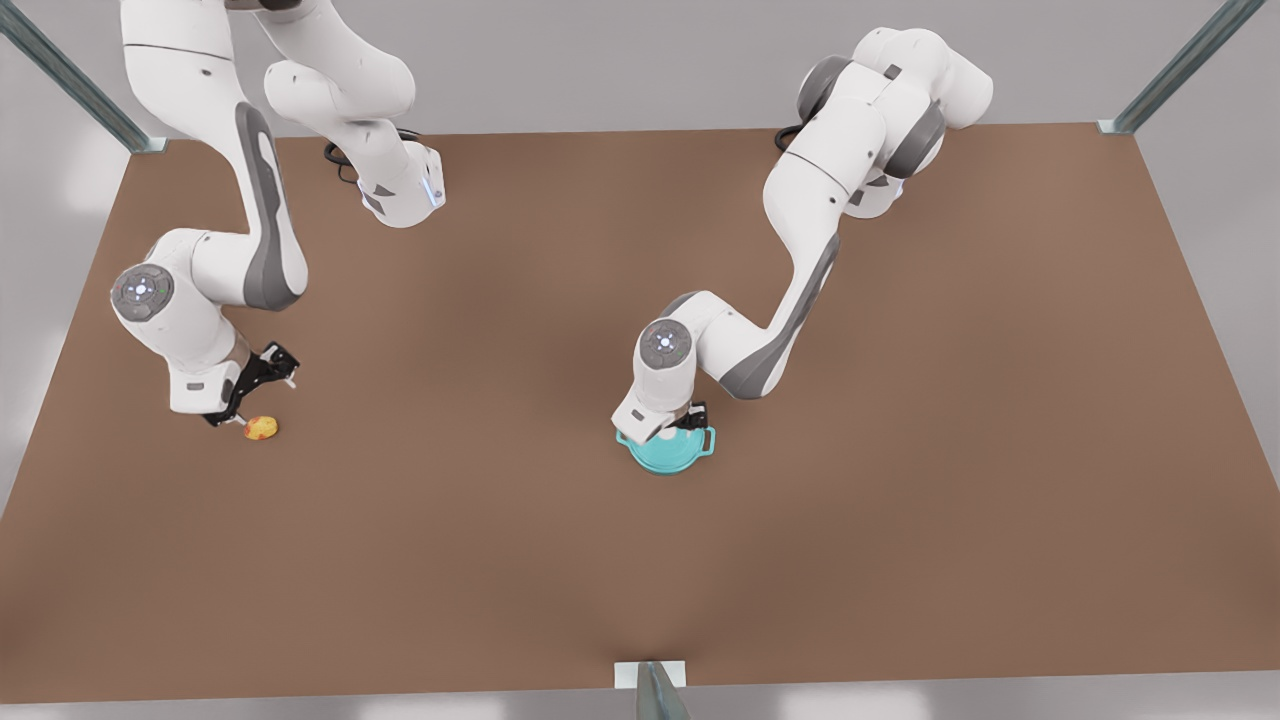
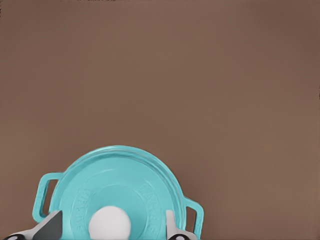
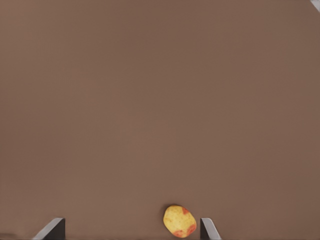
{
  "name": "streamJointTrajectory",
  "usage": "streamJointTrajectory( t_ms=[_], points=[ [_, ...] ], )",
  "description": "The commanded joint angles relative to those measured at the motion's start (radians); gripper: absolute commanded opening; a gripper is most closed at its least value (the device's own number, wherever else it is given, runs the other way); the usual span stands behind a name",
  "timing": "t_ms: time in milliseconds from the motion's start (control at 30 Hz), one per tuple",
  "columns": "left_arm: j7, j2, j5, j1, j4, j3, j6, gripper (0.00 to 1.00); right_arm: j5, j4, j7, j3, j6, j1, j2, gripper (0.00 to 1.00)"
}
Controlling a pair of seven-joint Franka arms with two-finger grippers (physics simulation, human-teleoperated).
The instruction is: Open the pot lid and put the potato into the pot
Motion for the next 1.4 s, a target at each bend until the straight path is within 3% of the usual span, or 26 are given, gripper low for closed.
streamJointTrajectory(
  t_ms=[0, 133, 333, 667, 733, 867, 933, 1033, 1133, 1167, 1267, 1300, 1333, 1367],
  points=[
    [-0.276, -0.001, 0.005, 0.000, -0.010, 0.000, 0.071, 1.00, -0.007, -0.003, -0.319, 0.000, 0.118, 0.036, 0.029, 1.00],
    [-0.283, -0.009, 0.006, -0.011, -0.048, 0.000, 0.091, 1.00, -0.044, 0.063, -0.348, 0.001, 0.166, 0.038, 0.136, 1.00],
    [-0.273, -0.051, 0.049, -0.018, -0.111, 0.000, 0.086, 1.00, -0.105, 0.073, -0.368, -0.011, 0.180, 0.035, 0.184, 1.00],
    [-0.273, -0.041, 0.053, -0.018, -0.143, 0.000, 0.117, 1.00, -0.242, 0.109, -0.385, -0.023, -0.040, 0.035, 0.236, 1.00],
    [-0.276, -0.041, 0.051, -0.018, -0.143, 0.000, 0.117, 0.86, -0.242, 0.116, -0.388, -0.034, -0.061, 0.035, 0.271, 1.00],
    [-0.281, -0.043, 0.049, -0.015, -0.143, 0.000, 0.113, 0.46, -0.253, 0.135, -0.394, -0.048, -0.061, 0.009, 0.299, 1.00],
    [-0.279, -0.041, 0.049, -0.014, -0.142, 0.000, 0.109, 0.43, -0.251, 0.163, -0.394, -0.048, -0.060, -0.005, 0.331, 1.00],
    [-0.217, -0.051, 0.045, 0.024, -0.102, 0.008, 0.100, 0.43, -0.251, 0.162, -0.397, -0.046, -0.057, -0.021, 0.339, 1.00],
    [0.080, -0.044, 0.022, 0.236, -0.022, -0.002, 0.036, 0.44, -0.253, 0.159, -0.417, -0.046, -0.046, -0.044, 0.351, 1.00],
    [0.265, -0.025, 0.013, 0.331, -0.001, -0.003, 0.039, 0.44, -0.253, 0.152, -0.419, -0.045, -0.043, -0.050, 0.353, 1.00],
    [0.388, 0.140, 0.048, 0.403, 0.113, 0.061, 0.088, 0.49, -0.256, 0.142, -0.423, -0.043, -0.008, -0.061, 0.356, 1.00],
    [0.394, 0.143, 0.049, 0.402, 0.114, 0.061, 0.096, 0.57, -0.256, 0.142, -0.423, -0.043, -0.006, -0.065, 0.363, 1.00],
    [0.417, 0.144, 0.051, 0.402, 0.121, 0.063, 0.093, 1.00, -0.254, 0.143, -0.423, -0.043, -0.003, -0.065, 0.368, 1.00],
    [0.437, 0.143, 0.051, 0.402, 0.127, 0.067, 0.080, 1.00, -0.254, 0.145, -0.423, -0.043, 0.028, -0.065, 0.383, 1.00]
  ],
)
